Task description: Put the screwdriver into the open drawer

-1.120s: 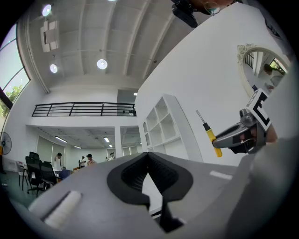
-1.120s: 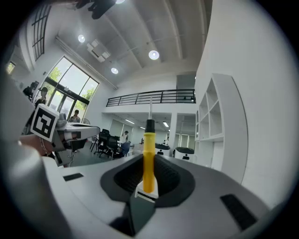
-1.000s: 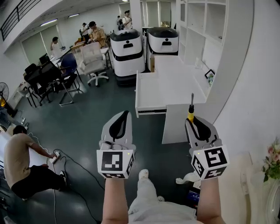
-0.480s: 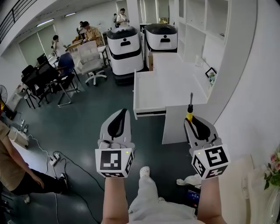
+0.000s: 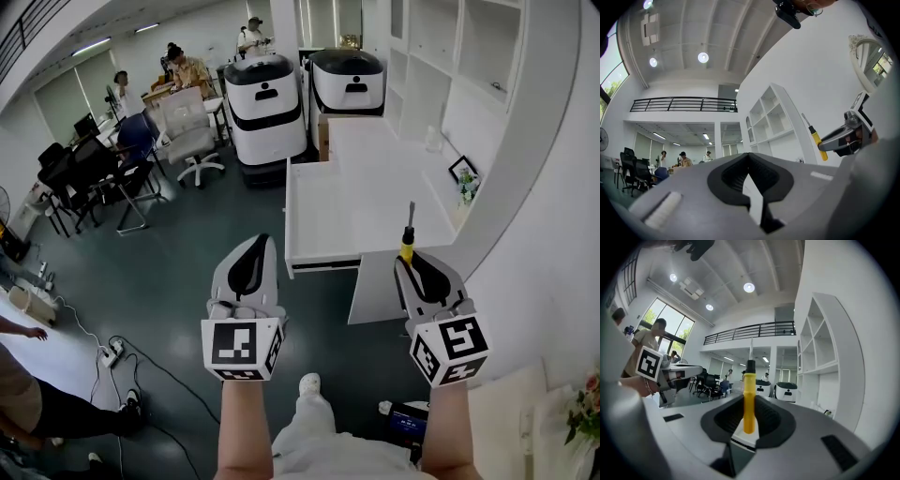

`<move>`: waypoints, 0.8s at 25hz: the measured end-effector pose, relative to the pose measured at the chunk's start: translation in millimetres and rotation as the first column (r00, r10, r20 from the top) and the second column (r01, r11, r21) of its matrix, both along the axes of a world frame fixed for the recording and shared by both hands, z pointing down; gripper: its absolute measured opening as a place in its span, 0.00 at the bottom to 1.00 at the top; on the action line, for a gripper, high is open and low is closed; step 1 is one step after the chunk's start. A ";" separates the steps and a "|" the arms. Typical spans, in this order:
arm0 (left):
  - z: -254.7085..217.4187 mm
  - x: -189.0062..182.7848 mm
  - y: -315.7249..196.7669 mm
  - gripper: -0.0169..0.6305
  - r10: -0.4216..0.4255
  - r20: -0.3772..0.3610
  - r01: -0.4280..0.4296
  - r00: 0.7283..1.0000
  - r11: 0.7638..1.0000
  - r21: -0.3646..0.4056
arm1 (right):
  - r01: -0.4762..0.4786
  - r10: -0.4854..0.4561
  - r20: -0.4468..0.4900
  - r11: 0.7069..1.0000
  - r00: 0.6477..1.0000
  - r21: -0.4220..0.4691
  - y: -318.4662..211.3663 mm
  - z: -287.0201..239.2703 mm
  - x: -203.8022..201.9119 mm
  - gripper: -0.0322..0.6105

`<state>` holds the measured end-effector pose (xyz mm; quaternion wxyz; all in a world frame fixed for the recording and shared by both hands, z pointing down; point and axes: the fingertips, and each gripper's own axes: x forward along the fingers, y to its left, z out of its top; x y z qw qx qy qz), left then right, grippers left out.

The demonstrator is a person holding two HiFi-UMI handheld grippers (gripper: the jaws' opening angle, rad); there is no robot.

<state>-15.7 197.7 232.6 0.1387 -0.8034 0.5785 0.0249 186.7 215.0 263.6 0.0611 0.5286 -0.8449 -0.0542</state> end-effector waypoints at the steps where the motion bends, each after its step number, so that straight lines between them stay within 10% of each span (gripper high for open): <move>1: 0.2 -1.5 -11.9 0.04 0.001 0.001 -0.001 1.000 1.000 -0.003 | -0.001 0.001 0.001 1.000 1.000 -0.003 -11.4 -0.3 -0.8 0.17; 20: 20.4 -78.9 -230.0 0.04 0.008 -0.025 -0.010 1.000 0.998 -0.063 | -0.015 0.014 -0.014 0.997 1.000 -0.073 -228.7 15.0 -77.5 0.17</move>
